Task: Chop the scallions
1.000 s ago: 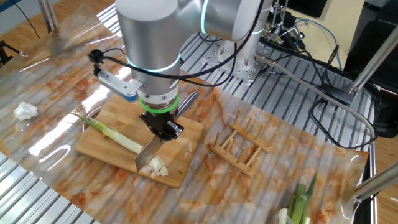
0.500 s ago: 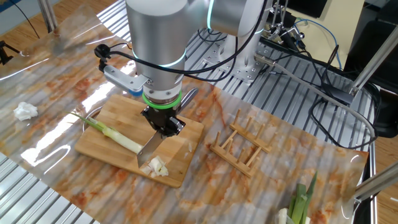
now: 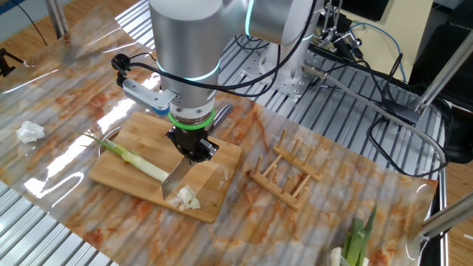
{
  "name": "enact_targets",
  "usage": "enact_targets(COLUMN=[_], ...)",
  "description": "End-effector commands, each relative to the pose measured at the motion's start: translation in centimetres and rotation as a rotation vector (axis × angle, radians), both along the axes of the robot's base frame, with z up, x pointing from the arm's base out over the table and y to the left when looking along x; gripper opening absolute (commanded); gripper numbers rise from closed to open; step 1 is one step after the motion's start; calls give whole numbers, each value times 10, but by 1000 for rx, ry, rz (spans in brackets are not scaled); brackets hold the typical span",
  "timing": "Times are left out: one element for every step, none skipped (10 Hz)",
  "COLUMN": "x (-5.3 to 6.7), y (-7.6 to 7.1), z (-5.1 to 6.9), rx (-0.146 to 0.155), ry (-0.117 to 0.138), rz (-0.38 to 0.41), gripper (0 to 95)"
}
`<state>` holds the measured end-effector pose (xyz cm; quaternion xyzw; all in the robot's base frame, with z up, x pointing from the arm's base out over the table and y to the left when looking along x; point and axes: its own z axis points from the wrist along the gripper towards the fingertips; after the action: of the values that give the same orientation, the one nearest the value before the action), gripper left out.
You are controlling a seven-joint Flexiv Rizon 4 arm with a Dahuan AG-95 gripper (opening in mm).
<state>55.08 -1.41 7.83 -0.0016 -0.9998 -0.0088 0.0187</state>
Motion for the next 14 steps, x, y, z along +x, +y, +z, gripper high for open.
enact_targets(x=[4,6,7,8,9,12,13,14,15,15,15,15,15,16], y=[-7,-9,-11,-11,-14,-18,-20,-22,-23,-23,-25,-25,-25,-25], z=[2,4,5,5,7,9,10,11,11,11,12,12,12,12], rx=[-3,17,14,14,20,17,19,18,18,18,17,21,23,19], ry=[-1,6,6,5,4,1,2,6,11,10,9,13,12,7], rz=[14,6,9,10,13,29,32,30,28,29,42,46,55,70], gripper=[0,0,0,0,0,0,0,0,0,0,0,0,0,0])
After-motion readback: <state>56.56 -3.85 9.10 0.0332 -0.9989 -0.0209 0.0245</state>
